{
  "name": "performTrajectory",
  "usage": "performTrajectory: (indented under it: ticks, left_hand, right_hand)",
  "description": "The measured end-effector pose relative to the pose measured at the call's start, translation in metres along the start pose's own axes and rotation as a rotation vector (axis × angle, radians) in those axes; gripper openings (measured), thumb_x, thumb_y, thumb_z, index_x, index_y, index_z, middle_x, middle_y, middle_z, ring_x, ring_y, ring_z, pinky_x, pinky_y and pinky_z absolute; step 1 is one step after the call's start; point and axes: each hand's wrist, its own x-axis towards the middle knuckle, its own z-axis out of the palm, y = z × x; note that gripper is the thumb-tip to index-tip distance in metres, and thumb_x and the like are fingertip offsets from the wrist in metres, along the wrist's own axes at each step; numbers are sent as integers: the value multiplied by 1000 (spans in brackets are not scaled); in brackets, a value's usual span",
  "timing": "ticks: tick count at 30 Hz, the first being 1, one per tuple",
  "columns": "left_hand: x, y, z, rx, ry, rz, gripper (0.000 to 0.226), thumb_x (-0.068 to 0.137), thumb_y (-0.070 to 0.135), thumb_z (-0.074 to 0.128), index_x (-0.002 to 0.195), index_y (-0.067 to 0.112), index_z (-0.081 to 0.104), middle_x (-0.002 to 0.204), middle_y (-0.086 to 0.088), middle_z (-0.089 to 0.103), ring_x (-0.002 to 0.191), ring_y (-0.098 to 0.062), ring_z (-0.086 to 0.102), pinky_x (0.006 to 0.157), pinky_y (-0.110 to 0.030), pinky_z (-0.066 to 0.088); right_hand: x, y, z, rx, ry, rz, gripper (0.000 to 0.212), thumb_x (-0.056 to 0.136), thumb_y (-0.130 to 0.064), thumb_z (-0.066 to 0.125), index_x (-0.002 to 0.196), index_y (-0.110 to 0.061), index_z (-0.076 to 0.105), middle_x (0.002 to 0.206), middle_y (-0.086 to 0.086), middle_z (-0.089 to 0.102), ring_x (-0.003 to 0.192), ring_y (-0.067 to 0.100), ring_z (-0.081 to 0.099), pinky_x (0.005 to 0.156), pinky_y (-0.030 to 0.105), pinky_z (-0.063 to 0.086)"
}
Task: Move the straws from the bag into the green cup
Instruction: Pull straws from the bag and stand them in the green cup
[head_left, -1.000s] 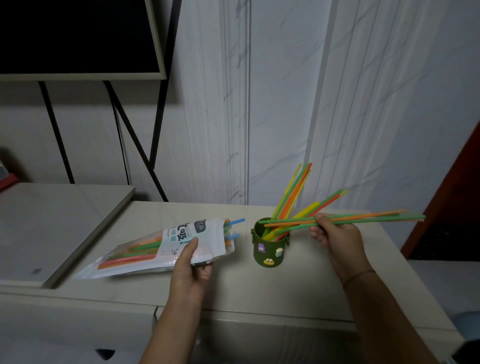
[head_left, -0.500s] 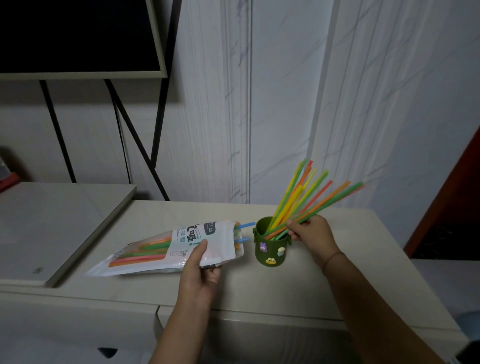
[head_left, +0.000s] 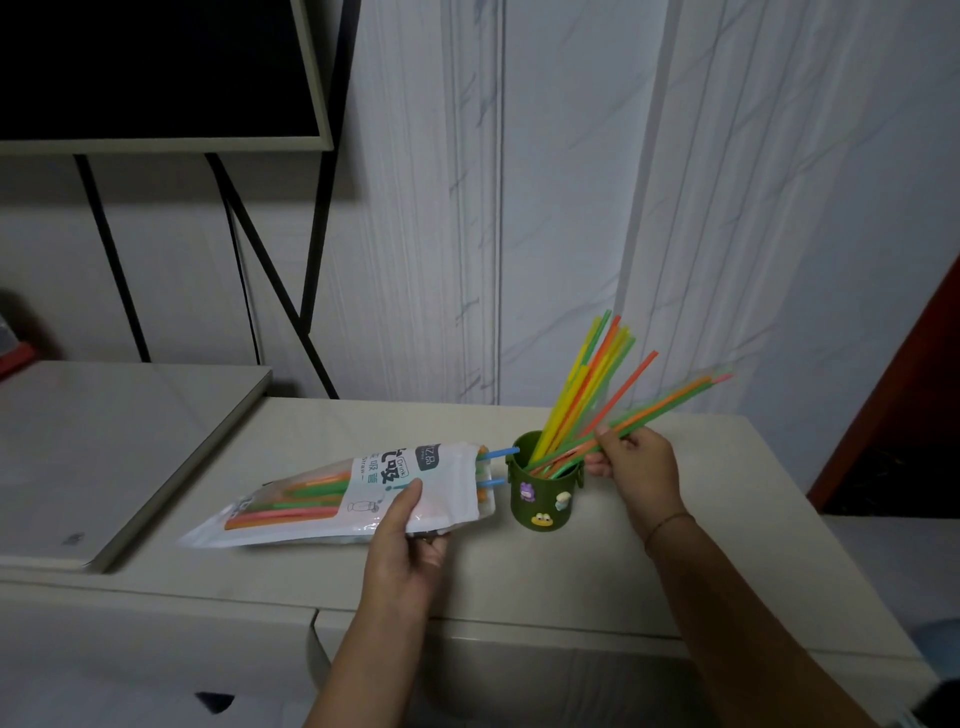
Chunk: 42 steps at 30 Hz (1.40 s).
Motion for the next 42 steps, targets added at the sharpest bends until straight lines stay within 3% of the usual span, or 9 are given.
performTrajectory:
  ticks: [8, 13, 17, 20, 23, 29, 32, 38, 42]
  left_hand:
    - [-2, -2, -1, 30, -16, 0, 35, 84, -4, 61, 111, 18, 57, 93, -7, 78, 94, -23, 71, 60, -40, 62]
    - [-1, 1, -1, 87, -45, 25, 35, 83, -3, 62, 110, 19, 59, 94, -5, 78, 95, -22, 71, 73, -44, 60]
    - [-3, 1, -2, 260, -79, 80, 37, 80, -1, 65, 110, 21, 63, 100, -3, 77, 97, -19, 71, 81, -39, 57]
    - [-6, -1, -2, 400, -123, 126, 34, 77, 3, 69, 105, 23, 66, 100, -1, 77, 93, -16, 72, 83, -38, 58]
    - [-10, -5, 0, 489, -185, 185, 44, 69, 10, 73, 112, 18, 66, 103, -3, 76, 94, -18, 72, 81, -34, 54]
    - [-13, -2, 1, 716, -297, 253, 54, 65, 16, 83, 116, 15, 66, 106, -8, 75, 97, -24, 71, 81, -36, 56]
    - [-14, 0, 4, 776, -343, 271, 54, 67, 19, 79, 118, 13, 64, 109, -11, 74, 101, -27, 70, 86, -41, 55]
    - [-12, 6, 6, 825, -381, 290, 56, 67, 17, 79, 121, 13, 62, 111, -12, 73, 104, -29, 69, 90, -45, 55]
    - [-9, 8, 4, 732, -360, 268, 59, 68, 16, 79, 124, 16, 60, 113, -9, 73, 105, -26, 69, 86, -38, 57]
  right_hand:
    - [-10, 1, 4, -41, -70, 49, 21, 88, -8, 61, 68, -2, 57, 60, 14, 61, 38, 2, 58, 44, 13, 49]
    - [-28, -5, -4, -14, -95, 125, 21, 88, -13, 62, 79, 7, 59, 60, 15, 56, 45, 14, 54, 42, 14, 46]
    - [-49, -10, -2, 126, -146, 315, 25, 94, -14, 51, 71, -3, 55, 59, 12, 48, 41, 14, 45, 36, 17, 38]
    - [-66, -10, 11, 228, -240, 461, 24, 95, -21, 48, 84, -4, 59, 68, 10, 56, 55, 15, 56, 49, 23, 47]
    - [-75, -9, 24, 446, -313, 578, 37, 97, -35, 42, 107, -4, 58, 99, 12, 64, 93, 25, 62, 85, 37, 50]
    - [-80, -15, 40, 744, -282, 683, 48, 98, -38, 37, 128, -4, 52, 126, 16, 58, 129, 34, 45, 97, 43, 44]
    - [-80, -18, 41, 752, -247, 669, 46, 99, -33, 37, 131, -3, 49, 136, 19, 51, 132, 35, 42, 108, 45, 36]
    - [-80, -20, 39, 755, -225, 655, 39, 95, -21, 47, 127, -1, 54, 125, 20, 55, 112, 33, 53, 94, 44, 44]
    - [-81, -20, 41, 770, -232, 632, 37, 96, -15, 44, 125, 5, 53, 128, 23, 55, 116, 35, 53, 102, 46, 41]
